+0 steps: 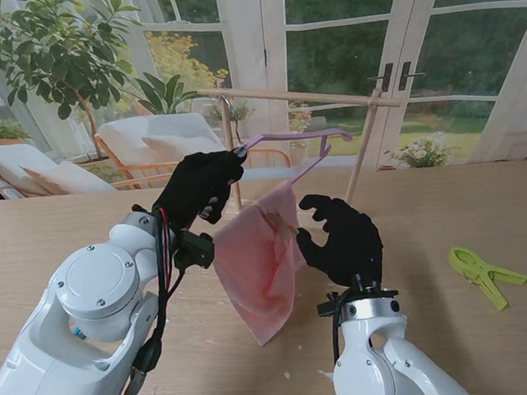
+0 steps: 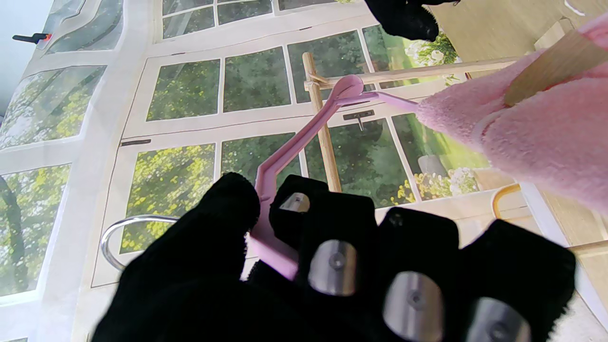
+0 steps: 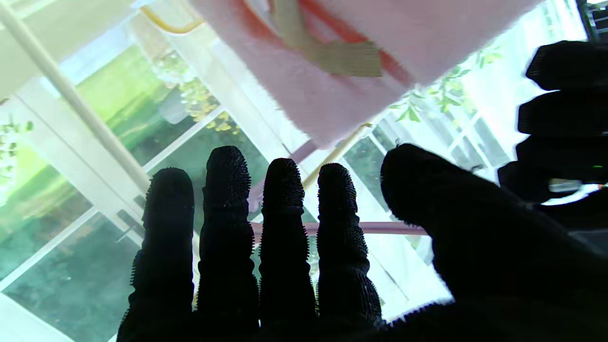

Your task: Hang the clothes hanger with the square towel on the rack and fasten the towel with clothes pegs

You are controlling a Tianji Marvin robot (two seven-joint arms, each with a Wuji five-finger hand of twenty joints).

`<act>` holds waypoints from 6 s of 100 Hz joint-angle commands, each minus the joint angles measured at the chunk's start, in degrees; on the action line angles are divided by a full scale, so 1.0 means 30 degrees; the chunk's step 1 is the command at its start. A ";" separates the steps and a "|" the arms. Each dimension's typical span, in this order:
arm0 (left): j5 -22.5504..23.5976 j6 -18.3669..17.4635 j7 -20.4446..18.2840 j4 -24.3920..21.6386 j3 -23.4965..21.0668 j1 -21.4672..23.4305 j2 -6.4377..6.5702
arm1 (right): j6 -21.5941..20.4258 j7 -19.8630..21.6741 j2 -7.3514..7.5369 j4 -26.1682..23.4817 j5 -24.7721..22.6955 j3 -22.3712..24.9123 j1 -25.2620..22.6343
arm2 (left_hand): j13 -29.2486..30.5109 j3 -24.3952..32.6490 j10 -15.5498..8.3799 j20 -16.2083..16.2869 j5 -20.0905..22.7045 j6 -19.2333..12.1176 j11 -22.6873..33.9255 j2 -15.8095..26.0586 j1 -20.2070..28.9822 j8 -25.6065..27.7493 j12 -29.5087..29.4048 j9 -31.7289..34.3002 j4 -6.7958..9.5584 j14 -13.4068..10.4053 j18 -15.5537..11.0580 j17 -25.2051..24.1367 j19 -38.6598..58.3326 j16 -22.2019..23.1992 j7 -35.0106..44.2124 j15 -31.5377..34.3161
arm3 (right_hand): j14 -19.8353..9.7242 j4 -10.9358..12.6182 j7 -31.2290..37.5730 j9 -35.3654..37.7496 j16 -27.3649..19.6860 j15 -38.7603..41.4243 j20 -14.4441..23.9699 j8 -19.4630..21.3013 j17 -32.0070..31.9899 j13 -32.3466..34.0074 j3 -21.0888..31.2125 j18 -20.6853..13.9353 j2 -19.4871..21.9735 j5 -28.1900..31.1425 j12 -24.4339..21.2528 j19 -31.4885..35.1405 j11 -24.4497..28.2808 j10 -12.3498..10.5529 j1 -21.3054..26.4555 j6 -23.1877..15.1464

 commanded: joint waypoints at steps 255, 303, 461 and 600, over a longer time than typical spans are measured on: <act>-0.1115 -0.0625 -0.0647 -0.0624 -0.1849 0.0323 0.0114 | 0.4806 0.8019 0.1348 0.1143 -0.0271 0.2266 -0.0403 | 0.0554 0.0554 -0.1044 0.0462 0.1229 0.0805 0.0575 0.0243 0.0133 0.0802 -0.0033 0.0767 -0.0181 -0.0268 -0.0078 0.0219 0.5182 0.0718 0.0557 0.2557 | -0.0368 -0.0549 -0.3795 -0.8215 -0.1392 -0.3473 1.1569 -0.1865 -0.2977 -0.5663 -0.1627 -0.0640 -0.1581 -0.6805 -0.2155 -0.3045 -0.1281 0.0046 0.0615 0.2973; 0.0084 -0.0314 -0.0411 -0.0196 -0.0435 0.0035 0.0037 | 0.1312 0.2915 0.0353 0.0109 0.0587 0.0719 -0.0419 | 0.0553 0.0540 -0.1044 0.0456 0.1215 0.0785 0.0575 0.0247 0.0135 0.0806 -0.0033 0.0767 -0.0174 -0.0246 -0.0067 0.0218 0.5182 0.0711 0.0548 0.2552 | 0.0056 0.0118 -0.2606 -0.4310 -0.1084 -0.2924 1.2273 -0.1089 -0.2492 -0.3953 -0.1455 -0.0219 0.0356 -0.2671 -0.1733 -0.2968 -0.0804 -0.0093 0.0180 -0.0684; -0.0165 0.0362 0.0545 -0.0650 0.0669 0.0155 -0.0317 | 0.3730 -0.3777 -0.1960 0.5506 0.0733 -0.2788 0.4528 | 0.0558 0.0801 -0.1044 0.0423 0.1337 0.0785 0.0575 0.0053 -0.0021 0.0757 -0.0033 0.0767 -0.0175 -0.0348 -0.0122 0.0232 0.5182 0.0667 0.0582 0.2560 | -0.0849 -0.0454 1.6143 -0.2592 0.1828 0.4616 1.3107 0.4753 -0.0724 -0.2304 0.2381 -0.1424 -0.1248 -0.3074 0.6604 0.3282 0.7086 -0.0963 0.0425 0.0785; 0.4174 -0.3656 -0.1493 0.0835 0.0364 0.0991 0.0771 | 0.4134 -0.0061 -0.1490 -0.0066 0.2997 -0.1467 0.3444 | 0.0557 0.3043 -0.1001 0.0470 0.2953 0.0416 0.1101 -0.1417 -0.1656 0.0657 -0.0170 0.0779 -0.0091 -0.0441 -0.0176 0.0238 0.5182 0.0661 0.0674 0.2598 | 0.0717 0.1821 1.0349 1.0740 0.1849 1.0157 1.2374 0.8347 0.6786 0.9476 -0.1461 0.0029 0.3993 1.1496 0.4298 0.9232 0.8098 0.1370 0.0026 0.0682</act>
